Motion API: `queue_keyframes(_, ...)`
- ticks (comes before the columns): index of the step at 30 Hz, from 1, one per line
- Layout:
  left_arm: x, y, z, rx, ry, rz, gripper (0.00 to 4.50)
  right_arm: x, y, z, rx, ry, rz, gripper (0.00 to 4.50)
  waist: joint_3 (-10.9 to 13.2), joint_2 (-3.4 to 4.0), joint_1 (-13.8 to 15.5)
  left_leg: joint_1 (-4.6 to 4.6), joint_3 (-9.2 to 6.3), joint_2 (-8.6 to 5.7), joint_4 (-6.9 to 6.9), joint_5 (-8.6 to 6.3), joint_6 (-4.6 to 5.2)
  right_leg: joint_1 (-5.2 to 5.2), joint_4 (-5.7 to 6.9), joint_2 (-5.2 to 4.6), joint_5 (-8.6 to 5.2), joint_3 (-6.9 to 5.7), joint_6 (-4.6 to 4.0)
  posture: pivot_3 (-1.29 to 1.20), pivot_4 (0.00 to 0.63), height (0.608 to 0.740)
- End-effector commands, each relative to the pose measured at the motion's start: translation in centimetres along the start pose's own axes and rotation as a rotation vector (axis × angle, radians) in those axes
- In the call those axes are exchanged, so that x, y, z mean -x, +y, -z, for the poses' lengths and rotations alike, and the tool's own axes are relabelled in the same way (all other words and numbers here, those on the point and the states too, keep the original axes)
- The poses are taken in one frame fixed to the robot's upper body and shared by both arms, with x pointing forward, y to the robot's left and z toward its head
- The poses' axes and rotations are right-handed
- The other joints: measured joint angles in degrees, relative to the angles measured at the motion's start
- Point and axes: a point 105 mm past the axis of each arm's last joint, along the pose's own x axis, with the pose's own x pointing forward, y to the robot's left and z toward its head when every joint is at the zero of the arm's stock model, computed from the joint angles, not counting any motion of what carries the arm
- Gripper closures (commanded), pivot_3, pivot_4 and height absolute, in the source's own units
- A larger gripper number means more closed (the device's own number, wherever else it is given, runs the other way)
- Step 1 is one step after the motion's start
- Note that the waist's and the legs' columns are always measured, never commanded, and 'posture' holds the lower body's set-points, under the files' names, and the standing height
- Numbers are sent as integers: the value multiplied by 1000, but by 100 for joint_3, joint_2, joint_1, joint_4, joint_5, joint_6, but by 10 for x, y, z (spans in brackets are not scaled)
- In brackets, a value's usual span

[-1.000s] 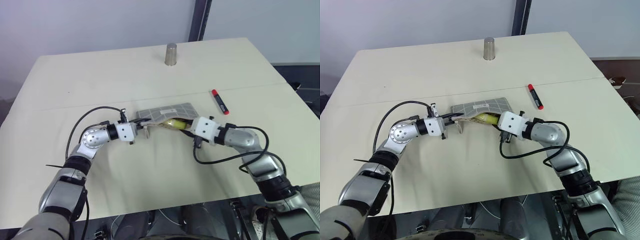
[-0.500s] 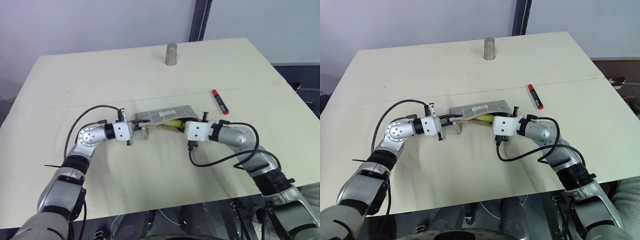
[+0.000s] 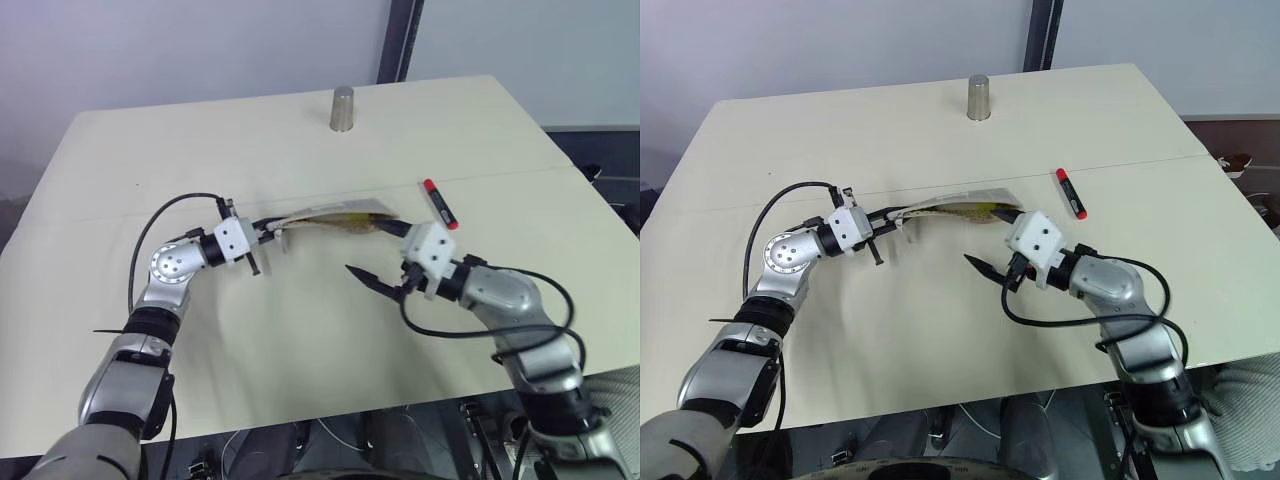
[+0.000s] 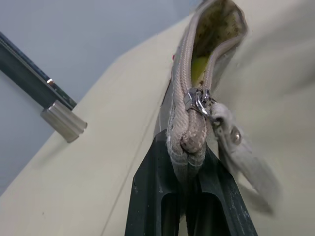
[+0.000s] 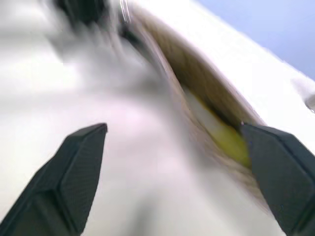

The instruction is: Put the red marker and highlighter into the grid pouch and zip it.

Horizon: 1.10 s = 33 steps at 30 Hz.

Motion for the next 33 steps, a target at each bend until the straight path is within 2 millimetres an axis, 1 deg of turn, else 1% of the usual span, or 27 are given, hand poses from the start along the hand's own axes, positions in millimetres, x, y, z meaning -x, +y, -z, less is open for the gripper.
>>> queue_keyframes(1,5,11,-6,-21,-17,-45,4500,26,-8,-3,-59,1,118,44,-2,-4,11,0,0,0,0,0,0,2,0,0,0,-1,0,0,150,740)
queue_keyframes(3,5,11,-5,-29,-9,-50,4500,44,-22,13,-81,75,264,44,-2,-4,27,1,0,-1,0,0,0,3,0,-1,0,-1,0,0,150,740)
queue_keyframes(5,6,11,-4,-37,0,-56,4500,59,-34,30,-56,146,406,44,-2,-4,21,0,2,-3,7,-1,1,5,0,-3,0,0,0,0,150,740)
queue_keyframes(6,6,11,-3,-40,6,-63,4500,63,-35,35,-56,161,449,44,-2,-4,19,1,3,-3,9,-1,1,5,0,-3,0,0,0,0,150,740)
queue_keyframes(8,5,10,-1,-40,12,-71,4500,66,-33,45,-43,193,509,44,-3,-4,5,1,4,-1,10,-1,0,4,4,-2,1,0,0,0,150,740)
queue_keyframes(12,3,8,-4,-49,0,-62,4500,62,-39,40,-39,151,570,44,-3,-4,-8,1,5,3,11,0,0,-1,13,1,0,1,0,0,150,740)
queue_keyframes(15,0,9,-8,-64,-14,-62,4500,65,-48,43,-19,165,589,44,-3,-4,6,1,5,2,22,0,0,4,14,1,0,0,0,0,150,740)
queue_keyframes(18,-1,14,-10,-77,-16,-70,4500,69,-68,45,-3,178,651,44,-3,-4,14,1,4,0,27,-1,0,9,12,1,1,0,-1,0,150,740)
queue_keyframes(22,-1,11,-10,-80,-16,-65,4500,76,-112,55,-9,258,764,44,-2,-4,0,1,5,-1,33,-1,1,10,13,1,3,0,-4,0,150,740)
queue_keyframes(25,-1,8,-11,-84,-21,-61,4500,79,-134,61,-24,327,754,44,-2,-4,4,1,8,0,35,0,2,10,14,1,6,-1,-9,0,150,740)
queue_keyframes(27,-2,9,-12,-85,-26,-63,4500,78,-145,64,-84,343,735,44,-2,-4,5,1,7,1,32,0,2,9,14,2,6,-1,-10,0,150,740)
queue_keyframes(30,-1,9,-12,-88,-23,-67,4500,71,-151,65,-163,345,687,44,-2,-4,1,0,8,0,29,-1,4,8,12,1,7,0,-11,0,150,740)
queue_keyframes(33,1,7,-10,-99,-11,-62,4500,61,-161,60,-222,335,676,44,-2,-4,-7,-1,8,-1,30,-2,6,8,10,-1,7,0,-11,0,150,740)
